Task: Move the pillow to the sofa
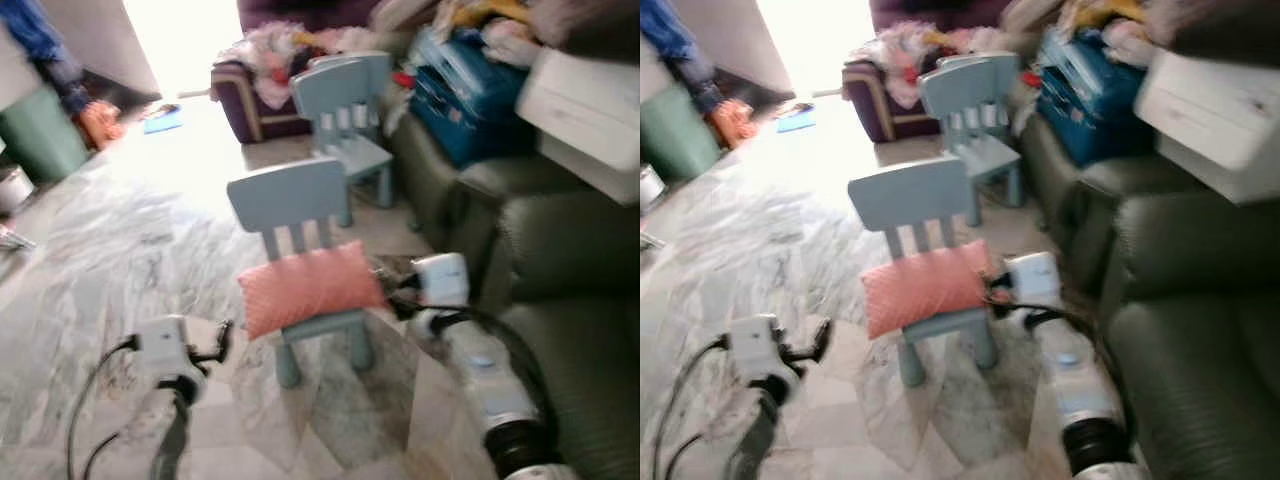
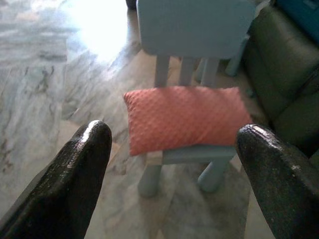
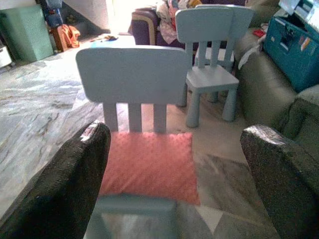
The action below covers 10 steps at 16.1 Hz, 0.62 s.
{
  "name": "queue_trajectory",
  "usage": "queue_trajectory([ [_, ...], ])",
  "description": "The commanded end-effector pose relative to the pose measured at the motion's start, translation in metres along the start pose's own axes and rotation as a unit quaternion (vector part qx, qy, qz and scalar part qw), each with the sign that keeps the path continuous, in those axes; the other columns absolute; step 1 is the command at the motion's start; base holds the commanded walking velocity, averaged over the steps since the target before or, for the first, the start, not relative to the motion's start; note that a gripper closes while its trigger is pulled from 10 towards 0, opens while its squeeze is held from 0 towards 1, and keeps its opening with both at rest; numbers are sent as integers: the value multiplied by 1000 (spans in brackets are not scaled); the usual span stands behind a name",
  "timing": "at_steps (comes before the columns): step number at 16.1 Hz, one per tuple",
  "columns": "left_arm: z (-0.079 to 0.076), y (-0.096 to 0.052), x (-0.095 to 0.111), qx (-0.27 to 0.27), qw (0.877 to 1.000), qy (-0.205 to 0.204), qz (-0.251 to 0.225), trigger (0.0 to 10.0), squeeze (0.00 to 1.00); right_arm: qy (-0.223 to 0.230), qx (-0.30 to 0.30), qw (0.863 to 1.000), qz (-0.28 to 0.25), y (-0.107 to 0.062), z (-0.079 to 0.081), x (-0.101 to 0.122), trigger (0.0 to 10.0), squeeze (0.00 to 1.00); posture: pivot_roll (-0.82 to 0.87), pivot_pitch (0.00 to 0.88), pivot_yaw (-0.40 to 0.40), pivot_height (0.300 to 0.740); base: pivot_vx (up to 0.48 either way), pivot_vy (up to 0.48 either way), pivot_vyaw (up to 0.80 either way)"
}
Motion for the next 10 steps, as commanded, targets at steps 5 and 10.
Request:
queue_trajectory([
  [5,14,0,-2,41,999,-9,6,10000,0,-5,42,999,-12,8,21,10,10000,0,-206,1,61,740,395,0,0],
  [10,5,12,12,39,999,-10,-20,10000,0,-28,57,998,-10,17,22,20,10000,0,-153,0,-85,740,0,0,0],
])
Point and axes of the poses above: a point about 5 cm out from each wrist's last joint towards the gripper, its own y axis pointing out of the wrist towards the gripper, its own x axis along the axis of the wrist's last joint, z = x × y, the point moved 3 cm from there along y, pointing out of the wrist towards the gripper, and after that the axes turned 4 degrees about y, right-handed, at the moved point
